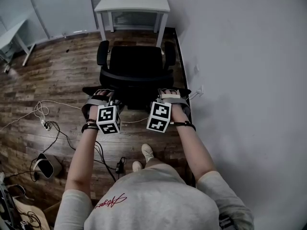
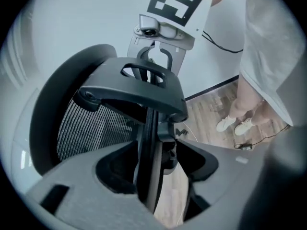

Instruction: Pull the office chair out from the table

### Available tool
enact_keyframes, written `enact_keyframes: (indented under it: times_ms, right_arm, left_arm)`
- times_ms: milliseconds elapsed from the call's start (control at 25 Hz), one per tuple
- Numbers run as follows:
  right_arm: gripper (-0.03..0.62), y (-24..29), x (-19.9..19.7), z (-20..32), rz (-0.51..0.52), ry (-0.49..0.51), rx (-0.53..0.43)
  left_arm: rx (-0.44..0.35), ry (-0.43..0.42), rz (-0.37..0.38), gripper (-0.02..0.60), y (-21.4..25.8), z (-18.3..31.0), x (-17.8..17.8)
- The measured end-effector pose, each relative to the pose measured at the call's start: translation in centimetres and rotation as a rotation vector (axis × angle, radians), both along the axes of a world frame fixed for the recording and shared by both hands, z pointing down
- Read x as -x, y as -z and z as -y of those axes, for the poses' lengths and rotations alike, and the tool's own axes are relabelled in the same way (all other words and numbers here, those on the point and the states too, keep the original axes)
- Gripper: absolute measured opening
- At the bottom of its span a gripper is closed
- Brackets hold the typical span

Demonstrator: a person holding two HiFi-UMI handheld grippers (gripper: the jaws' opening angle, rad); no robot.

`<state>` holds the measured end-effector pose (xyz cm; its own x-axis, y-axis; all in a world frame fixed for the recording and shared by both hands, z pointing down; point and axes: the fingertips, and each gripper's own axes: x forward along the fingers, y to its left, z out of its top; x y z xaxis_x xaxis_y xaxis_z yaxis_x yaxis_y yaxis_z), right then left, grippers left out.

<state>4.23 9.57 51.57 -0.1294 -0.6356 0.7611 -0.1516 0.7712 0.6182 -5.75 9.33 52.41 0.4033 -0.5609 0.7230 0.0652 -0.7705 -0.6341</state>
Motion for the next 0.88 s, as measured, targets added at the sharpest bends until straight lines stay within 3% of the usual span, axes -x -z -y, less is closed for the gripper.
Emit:
enact_keyframes:
  times_ms: [240, 880]
  right_arm:
    - [0.207, 1.3, -0.2, -0.7, 0.112, -0.041, -0.052]
    - [0.153, 6.2, 1.0, -2.2, 0.505, -0.171, -0.174]
  left_arm:
    - [0.006, 0.021, -0.094, 0.259, 1.1, -0.7, -0.4]
    - [0.002, 0.196, -0.527, 0.216, 6.2, -2.9, 1.0]
